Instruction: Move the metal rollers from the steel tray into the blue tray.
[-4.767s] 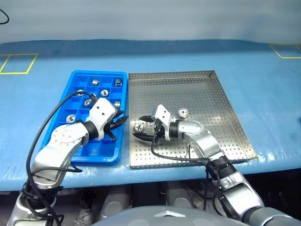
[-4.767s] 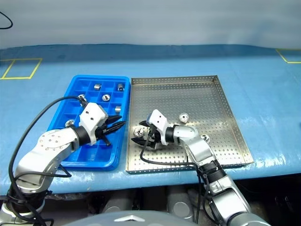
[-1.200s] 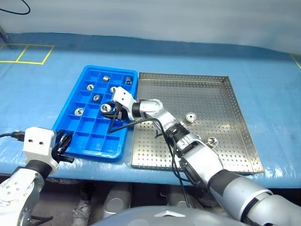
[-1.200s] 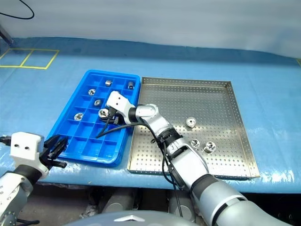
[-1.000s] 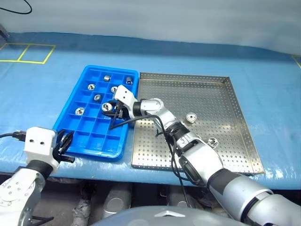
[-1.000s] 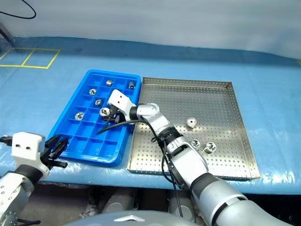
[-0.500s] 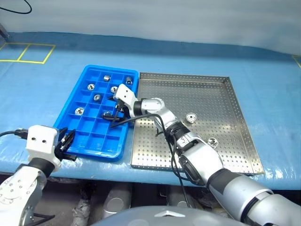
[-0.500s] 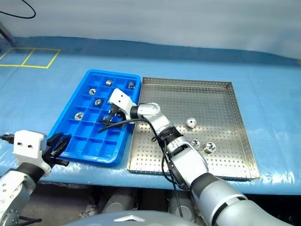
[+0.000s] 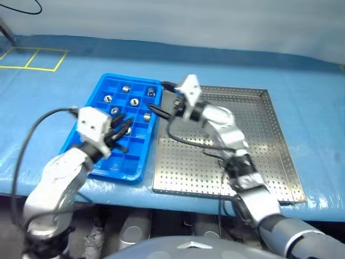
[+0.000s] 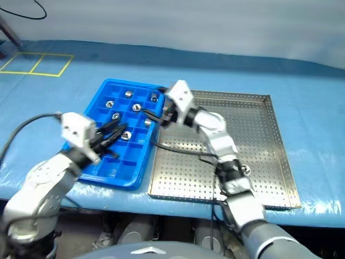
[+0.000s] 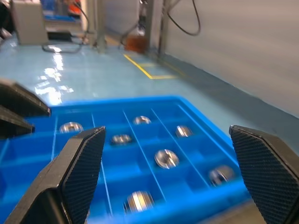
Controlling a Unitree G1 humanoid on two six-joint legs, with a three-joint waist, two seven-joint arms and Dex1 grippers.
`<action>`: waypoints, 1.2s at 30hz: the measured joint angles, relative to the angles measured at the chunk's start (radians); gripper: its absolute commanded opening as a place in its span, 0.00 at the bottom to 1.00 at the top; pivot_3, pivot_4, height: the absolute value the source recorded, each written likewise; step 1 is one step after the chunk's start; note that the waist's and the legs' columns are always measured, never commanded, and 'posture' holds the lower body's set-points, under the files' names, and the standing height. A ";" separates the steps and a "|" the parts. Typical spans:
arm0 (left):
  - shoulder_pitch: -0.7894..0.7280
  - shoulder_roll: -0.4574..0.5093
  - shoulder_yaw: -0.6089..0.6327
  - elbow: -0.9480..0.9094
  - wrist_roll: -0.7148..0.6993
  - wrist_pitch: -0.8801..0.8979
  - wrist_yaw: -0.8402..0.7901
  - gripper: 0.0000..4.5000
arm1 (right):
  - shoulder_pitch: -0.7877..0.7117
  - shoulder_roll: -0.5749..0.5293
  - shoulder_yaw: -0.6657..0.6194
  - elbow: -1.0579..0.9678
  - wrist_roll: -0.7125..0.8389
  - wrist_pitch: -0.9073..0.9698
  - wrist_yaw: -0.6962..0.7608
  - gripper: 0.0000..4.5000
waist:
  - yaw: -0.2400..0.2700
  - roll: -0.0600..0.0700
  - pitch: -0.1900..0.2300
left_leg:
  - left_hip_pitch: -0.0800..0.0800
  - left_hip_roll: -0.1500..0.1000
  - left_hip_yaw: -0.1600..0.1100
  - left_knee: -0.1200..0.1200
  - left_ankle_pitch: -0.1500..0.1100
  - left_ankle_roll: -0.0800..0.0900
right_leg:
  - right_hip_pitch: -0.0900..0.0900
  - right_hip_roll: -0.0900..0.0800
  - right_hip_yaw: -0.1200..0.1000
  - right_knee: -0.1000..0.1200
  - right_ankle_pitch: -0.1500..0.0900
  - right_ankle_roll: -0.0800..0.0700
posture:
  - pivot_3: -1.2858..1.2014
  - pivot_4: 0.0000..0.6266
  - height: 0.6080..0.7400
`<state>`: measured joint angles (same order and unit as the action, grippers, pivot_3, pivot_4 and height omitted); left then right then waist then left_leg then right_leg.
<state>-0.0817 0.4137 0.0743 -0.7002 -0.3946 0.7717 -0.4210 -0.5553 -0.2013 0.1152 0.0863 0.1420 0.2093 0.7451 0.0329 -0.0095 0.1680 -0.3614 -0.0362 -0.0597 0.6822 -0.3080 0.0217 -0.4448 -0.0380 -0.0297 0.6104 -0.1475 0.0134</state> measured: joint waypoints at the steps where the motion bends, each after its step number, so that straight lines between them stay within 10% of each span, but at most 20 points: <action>1: -0.035 -0.001 -0.048 0.036 -0.001 -0.008 -0.024 0.24 | 0.040 -0.040 -0.020 -0.057 -0.004 0.038 -0.022 0.99 | -0.017 0.000 0.000 | 0.001 0.001 0.003 0.000 0.000 0.001 | -0.001 0.000 0.002 0.000 0.000 0.000 | 0.48 0.24 1.00; 7: -0.213 -0.030 -0.235 0.242 0.005 -0.084 -0.153 0.38 | 0.235 -0.182 -0.119 -0.322 -0.023 0.194 -0.129 1.00 | -0.082 0.001 0.000 | 0.003 0.006 0.011 0.000 -0.002 0.002 | -0.001 -0.001 0.004 0.001 0.000 0.000 | 0.42 0.24 1.00; 14: -0.320 -0.055 -0.434 0.435 0.081 -0.131 -0.263 0.89 | 0.362 -0.222 -0.169 -0.479 -0.026 0.279 -0.232 1.00 | -0.158 0.001 0.000 | 0.005 0.008 0.022 0.004 -0.007 0.013 | -0.001 0.010 0.018 0.001 0.000 0.010 | 0.38 0.24 1.00; 36: -0.417 -0.166 -0.670 0.727 0.363 -0.304 -0.319 0.89 | 0.422 -0.259 -0.204 -0.562 -0.038 0.304 -0.314 1.00 | -0.314 0.000 0.000 | 0.014 0.008 0.054 0.008 -0.016 0.028 | 0.000 0.013 0.049 -0.001 0.006 0.026 | 0.37 0.24 1.00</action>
<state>-0.4987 0.2479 -0.5961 0.0266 -0.0321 0.4676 -0.7403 -0.1332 -0.4604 -0.0890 -0.4757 0.1039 0.5132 0.4308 -0.2808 -0.0093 0.1681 -0.3478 -0.0284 -0.0055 0.6900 -0.3238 0.0501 -0.4450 -0.0247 0.0195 0.6090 -0.1412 0.0394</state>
